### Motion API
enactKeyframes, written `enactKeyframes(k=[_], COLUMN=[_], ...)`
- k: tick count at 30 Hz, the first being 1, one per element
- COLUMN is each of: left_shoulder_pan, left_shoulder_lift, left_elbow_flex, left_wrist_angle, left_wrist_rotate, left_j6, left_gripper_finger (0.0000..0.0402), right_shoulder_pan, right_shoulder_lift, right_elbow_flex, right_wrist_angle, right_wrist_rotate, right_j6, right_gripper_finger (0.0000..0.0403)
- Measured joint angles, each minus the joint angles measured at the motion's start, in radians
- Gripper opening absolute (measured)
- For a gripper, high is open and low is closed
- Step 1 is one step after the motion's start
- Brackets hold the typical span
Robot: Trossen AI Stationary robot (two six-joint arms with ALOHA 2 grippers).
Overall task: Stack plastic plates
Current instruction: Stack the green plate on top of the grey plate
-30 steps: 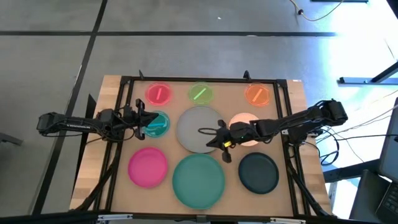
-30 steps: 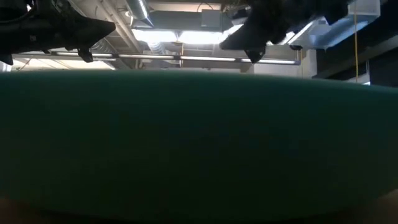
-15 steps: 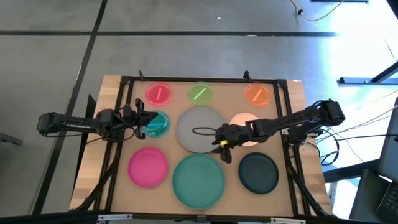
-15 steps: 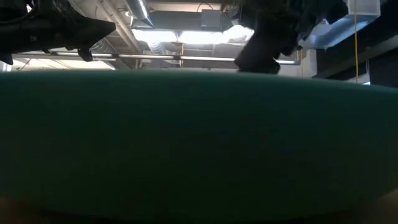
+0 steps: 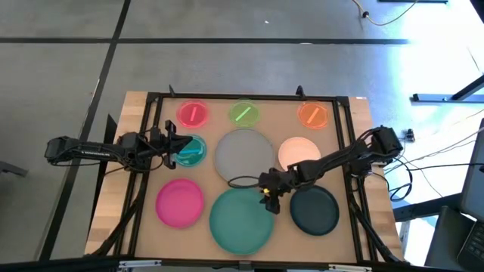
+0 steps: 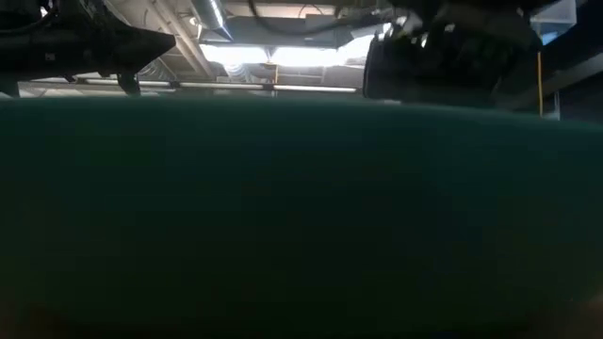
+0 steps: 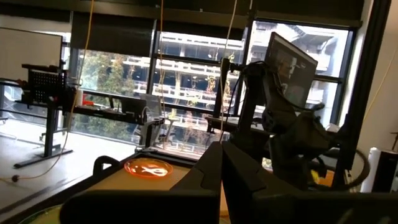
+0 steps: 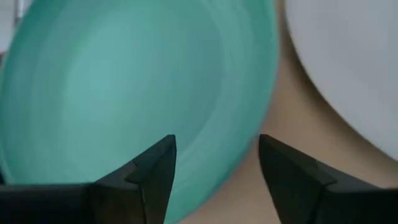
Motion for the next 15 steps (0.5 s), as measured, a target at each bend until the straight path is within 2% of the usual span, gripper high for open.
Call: enactKeyframes(k=[7, 11, 15], left_shoulder_pan=[0.0, 0.0, 0.0], left_shoulder_lift=[0.0, 0.0, 0.0], left_elbow_flex=[0.0, 0.0, 0.0], left_wrist_angle=[-0.011, -0.011, -0.01], left_wrist_rotate=[0.003, 0.003, 0.003], left_j6=[-0.029, -0.029, -0.028], left_gripper_finger=[0.0, 0.0, 0.0], right_shoulder_pan=[-0.001, -0.001, 0.0], right_shoulder_lift=[0.023, 0.026, 0.027], right_elbow_flex=[-0.001, 0.0, 0.0], right_wrist_angle=[-0.005, 0.004, 0.007], right_wrist_rotate=[0.005, 0.055, 0.06], right_j6=[0.033, 0.06, 0.061], right_gripper_finger=[0.0209, 0.0208, 0.0208])
